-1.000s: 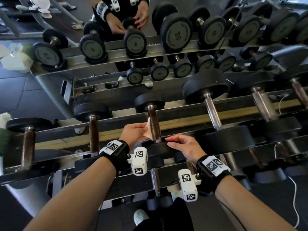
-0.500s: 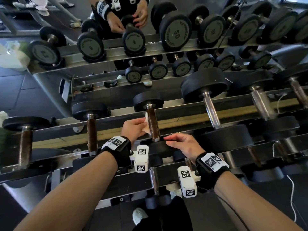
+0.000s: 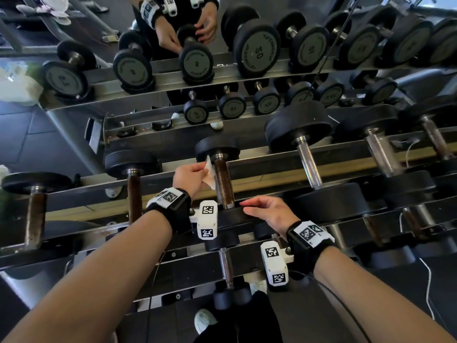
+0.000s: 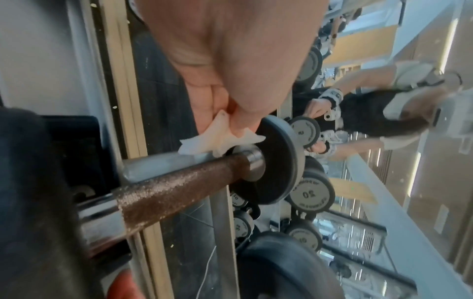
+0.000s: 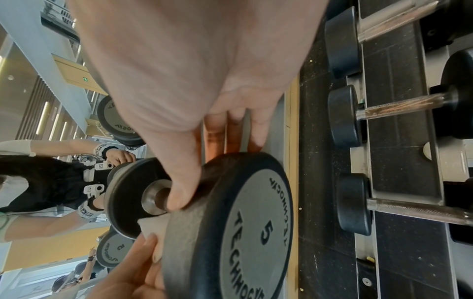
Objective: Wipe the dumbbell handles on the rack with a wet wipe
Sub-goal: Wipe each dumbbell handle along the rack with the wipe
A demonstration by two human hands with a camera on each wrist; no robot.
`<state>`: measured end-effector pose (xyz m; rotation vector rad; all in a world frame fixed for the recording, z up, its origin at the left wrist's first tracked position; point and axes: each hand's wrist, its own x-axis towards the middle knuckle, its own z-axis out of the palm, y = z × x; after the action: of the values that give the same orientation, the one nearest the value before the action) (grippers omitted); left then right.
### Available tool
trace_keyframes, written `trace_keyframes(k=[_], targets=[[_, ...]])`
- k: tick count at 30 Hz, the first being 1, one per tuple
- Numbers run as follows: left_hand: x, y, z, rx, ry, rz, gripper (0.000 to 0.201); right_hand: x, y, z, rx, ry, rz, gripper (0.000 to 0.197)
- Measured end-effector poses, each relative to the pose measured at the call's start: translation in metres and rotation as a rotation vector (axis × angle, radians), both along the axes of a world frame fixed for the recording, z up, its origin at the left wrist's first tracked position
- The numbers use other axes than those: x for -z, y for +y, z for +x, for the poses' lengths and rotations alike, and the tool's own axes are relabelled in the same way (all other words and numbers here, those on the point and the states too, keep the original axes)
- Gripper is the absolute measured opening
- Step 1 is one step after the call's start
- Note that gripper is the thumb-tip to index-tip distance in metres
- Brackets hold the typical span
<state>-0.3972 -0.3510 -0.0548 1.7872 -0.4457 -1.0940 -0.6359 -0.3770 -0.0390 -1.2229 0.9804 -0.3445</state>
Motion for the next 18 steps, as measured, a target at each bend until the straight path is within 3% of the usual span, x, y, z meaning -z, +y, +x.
trace_keyframes(k=[7, 13, 15, 18], targets=[[-0.006, 0.023, -0.014, 0.389, -0.365, 0.066, 0.026, -0.003, -0.001, 0.000, -0.025, 0.025, 0.007, 0.017], [-0.019, 0.039, -0.012, 0.685, -0.458, 0.148, 0.022, -0.006, -0.001, 0.000, -0.030, 0.041, 0.020, 0.015], [-0.018, 0.037, -0.004, 0.560, -0.381, 0.145, 0.020, -0.006, -0.001, -0.001, -0.029, 0.033, 0.018, 0.015], [-0.016, 0.029, 0.010, 0.184, -0.309, 0.080, 0.020, -0.006, 0.000, -0.001, -0.028, 0.022, 0.009, 0.016]])
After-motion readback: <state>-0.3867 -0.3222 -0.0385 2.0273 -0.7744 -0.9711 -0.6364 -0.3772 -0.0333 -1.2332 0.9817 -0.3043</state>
